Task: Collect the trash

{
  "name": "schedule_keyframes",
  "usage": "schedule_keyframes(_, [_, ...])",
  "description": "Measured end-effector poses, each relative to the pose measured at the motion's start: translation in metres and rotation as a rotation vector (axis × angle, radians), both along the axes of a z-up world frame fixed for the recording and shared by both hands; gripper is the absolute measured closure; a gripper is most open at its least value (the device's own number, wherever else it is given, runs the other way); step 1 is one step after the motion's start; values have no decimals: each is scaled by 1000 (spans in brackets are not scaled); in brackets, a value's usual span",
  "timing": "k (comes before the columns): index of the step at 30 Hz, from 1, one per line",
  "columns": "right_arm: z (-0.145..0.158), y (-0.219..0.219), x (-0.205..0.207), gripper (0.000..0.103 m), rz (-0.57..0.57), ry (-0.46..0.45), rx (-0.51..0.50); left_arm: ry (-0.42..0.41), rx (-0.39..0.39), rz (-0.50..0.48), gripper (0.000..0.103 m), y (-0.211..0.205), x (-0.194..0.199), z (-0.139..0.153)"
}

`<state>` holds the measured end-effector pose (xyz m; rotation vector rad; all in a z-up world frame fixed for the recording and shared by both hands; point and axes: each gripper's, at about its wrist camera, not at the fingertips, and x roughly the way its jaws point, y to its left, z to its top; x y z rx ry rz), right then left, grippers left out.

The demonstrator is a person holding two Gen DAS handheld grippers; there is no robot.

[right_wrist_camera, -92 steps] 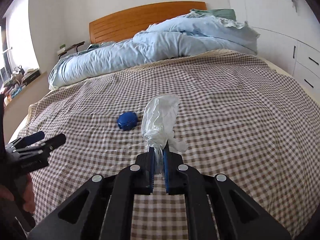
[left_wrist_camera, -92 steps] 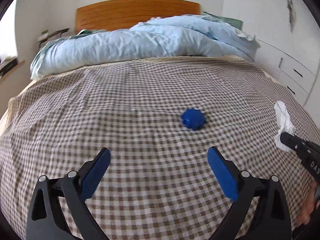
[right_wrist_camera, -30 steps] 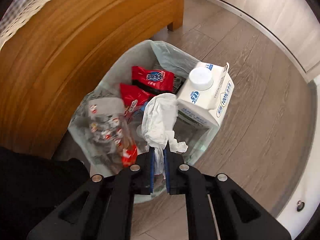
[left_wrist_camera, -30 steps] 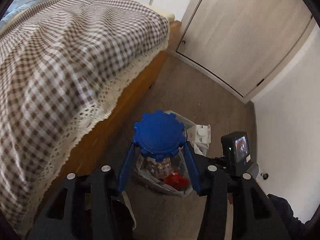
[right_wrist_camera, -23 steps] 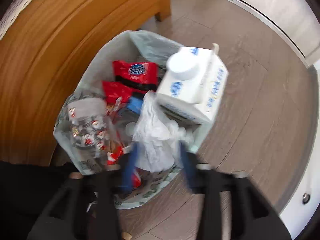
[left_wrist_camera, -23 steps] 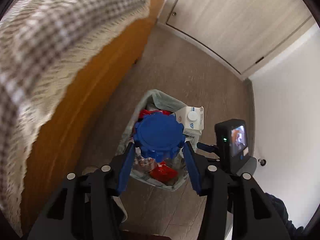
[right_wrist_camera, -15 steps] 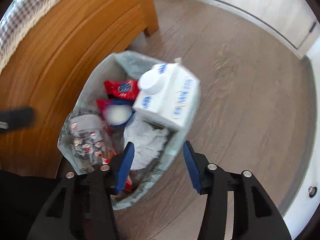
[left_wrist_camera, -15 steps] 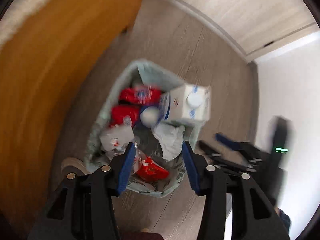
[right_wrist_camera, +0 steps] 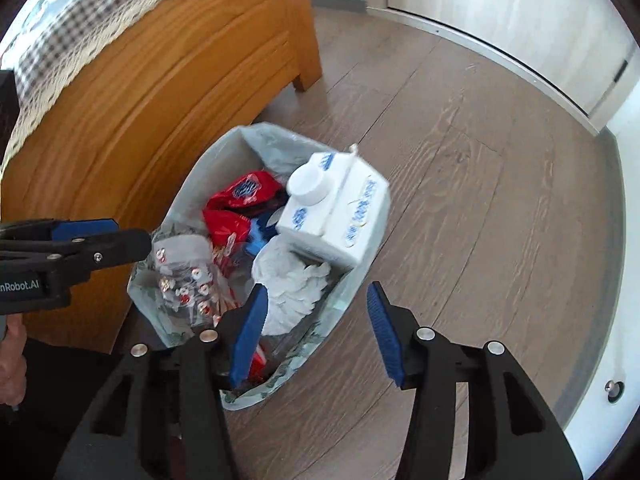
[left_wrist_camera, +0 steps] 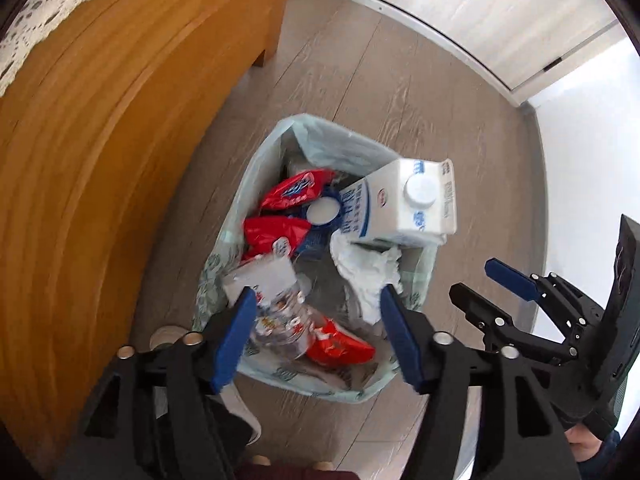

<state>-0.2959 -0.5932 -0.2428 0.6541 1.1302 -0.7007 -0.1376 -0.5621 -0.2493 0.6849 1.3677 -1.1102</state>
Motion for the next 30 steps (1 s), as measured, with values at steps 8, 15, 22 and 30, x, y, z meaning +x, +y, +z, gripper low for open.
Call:
schedule_keyframes(8, [5,3,3,45,-16,54,-33,-96,-10,6,17,8,9,5])
schedule_keyframes(15, [22,3,5,40,-47,100,-93,-165,-98,-29,10,14,4,28])
schedule_keyframes(22, [66,6,12,34,-47,78,-211,-213,-225,18,8,24,11,69])
schedule_keyframes(30, [131,15,40,31,-5,15,-390,-364,-501,141,8,76,32,164])
